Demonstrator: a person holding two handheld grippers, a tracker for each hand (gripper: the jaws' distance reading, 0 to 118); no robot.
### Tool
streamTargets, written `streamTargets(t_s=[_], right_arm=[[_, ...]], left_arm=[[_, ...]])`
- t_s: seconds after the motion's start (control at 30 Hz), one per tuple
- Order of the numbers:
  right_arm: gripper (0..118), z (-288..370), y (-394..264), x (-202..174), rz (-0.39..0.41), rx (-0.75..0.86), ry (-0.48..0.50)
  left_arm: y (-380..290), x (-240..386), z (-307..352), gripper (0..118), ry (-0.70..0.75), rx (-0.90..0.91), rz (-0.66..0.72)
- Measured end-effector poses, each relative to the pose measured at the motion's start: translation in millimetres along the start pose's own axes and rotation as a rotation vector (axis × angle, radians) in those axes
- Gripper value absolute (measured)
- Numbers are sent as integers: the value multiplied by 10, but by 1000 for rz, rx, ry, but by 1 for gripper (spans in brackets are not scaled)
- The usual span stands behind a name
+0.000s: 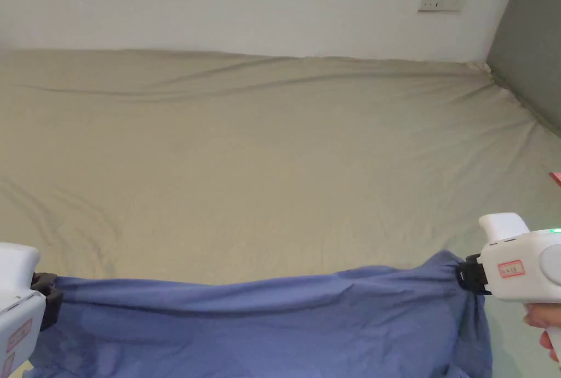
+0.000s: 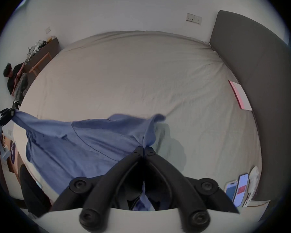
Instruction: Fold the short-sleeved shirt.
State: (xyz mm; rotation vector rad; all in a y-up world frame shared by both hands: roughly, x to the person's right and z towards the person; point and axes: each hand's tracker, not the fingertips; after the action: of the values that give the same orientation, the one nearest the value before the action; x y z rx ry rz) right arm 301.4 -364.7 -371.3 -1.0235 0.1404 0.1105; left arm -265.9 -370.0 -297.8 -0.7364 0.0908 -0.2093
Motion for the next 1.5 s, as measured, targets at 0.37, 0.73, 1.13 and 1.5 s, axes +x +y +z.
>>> streamTargets(t_s=[0.37,0.73,1.13,1.5], right_arm=[[2,690,-843,-248,97,-83,-6],[2,228,-1629,-304,94,-322,40],[2,-359,-1820,-357,102,-440,6],[68,-235,-1638,-358,114,-443,-13]], left_arm=[[-563,-140,404,2,-20,-91,-74],[-1344,-56,217,2,-80,-305,-142],[-1631,23,-316,2,-124,-466,-176],[-1511,-14,-260,19,-122,-463,-143]])
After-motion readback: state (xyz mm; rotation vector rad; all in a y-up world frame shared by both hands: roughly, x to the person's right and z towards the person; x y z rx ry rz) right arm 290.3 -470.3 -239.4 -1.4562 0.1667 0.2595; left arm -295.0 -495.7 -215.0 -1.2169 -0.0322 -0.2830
